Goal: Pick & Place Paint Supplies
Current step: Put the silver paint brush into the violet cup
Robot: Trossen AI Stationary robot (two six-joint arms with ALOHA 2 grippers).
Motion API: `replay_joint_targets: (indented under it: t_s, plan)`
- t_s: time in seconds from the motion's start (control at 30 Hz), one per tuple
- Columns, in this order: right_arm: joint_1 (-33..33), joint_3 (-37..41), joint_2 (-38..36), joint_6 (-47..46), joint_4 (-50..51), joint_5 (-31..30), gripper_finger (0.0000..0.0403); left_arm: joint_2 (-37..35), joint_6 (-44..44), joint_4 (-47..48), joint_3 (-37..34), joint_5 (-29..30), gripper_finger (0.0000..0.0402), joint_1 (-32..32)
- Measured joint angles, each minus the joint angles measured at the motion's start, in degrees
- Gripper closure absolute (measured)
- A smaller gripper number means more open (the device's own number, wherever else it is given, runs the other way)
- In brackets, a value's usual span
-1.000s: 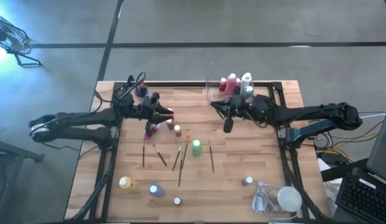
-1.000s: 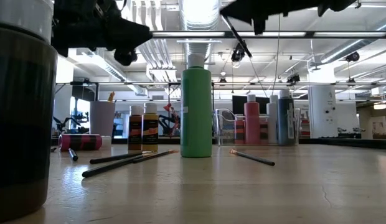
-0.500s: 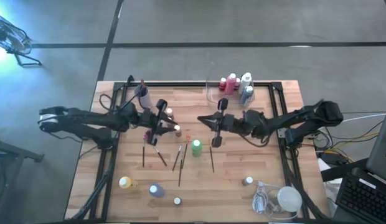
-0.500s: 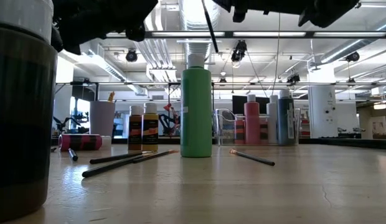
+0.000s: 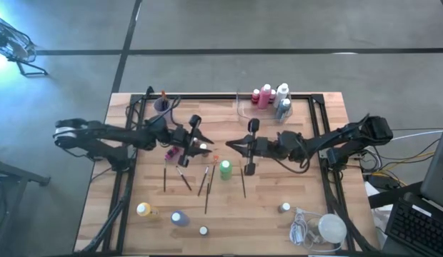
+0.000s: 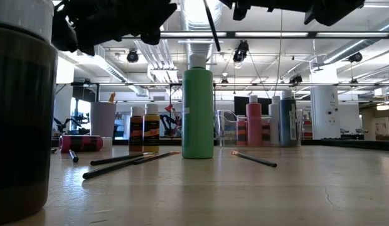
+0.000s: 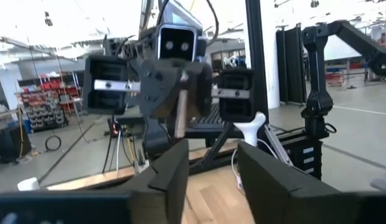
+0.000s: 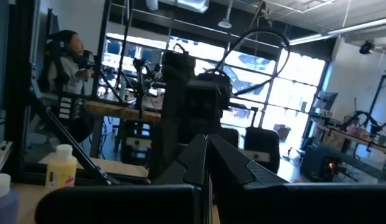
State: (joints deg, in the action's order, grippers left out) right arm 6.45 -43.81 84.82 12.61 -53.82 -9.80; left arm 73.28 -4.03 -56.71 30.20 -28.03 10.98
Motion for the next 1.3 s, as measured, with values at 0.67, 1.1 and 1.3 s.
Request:
replay_joint_targets:
  t_s: [0.67, 1.1, 1.3]
  plan:
    - [1.42, 0.0, -0.17, 1.56, -0.09, -0.36, 0.0394, 5.84, 1.06, 3.23, 9.08, -1.94, 0.0207, -1.2]
    - [1.42, 0.0, -0.2, 1.56, 0.22, -0.23, 0.0394, 12.5, 1.42, 3.61, 15.69, -2.86, 0.0207, -1.33]
    - [1.42, 0.0, -0.2, 1.54, 0.3, -0.24, 0.0394, 12.08, 1.44, 5.09, 16.0, -2.92, 0.0221, -1.41]
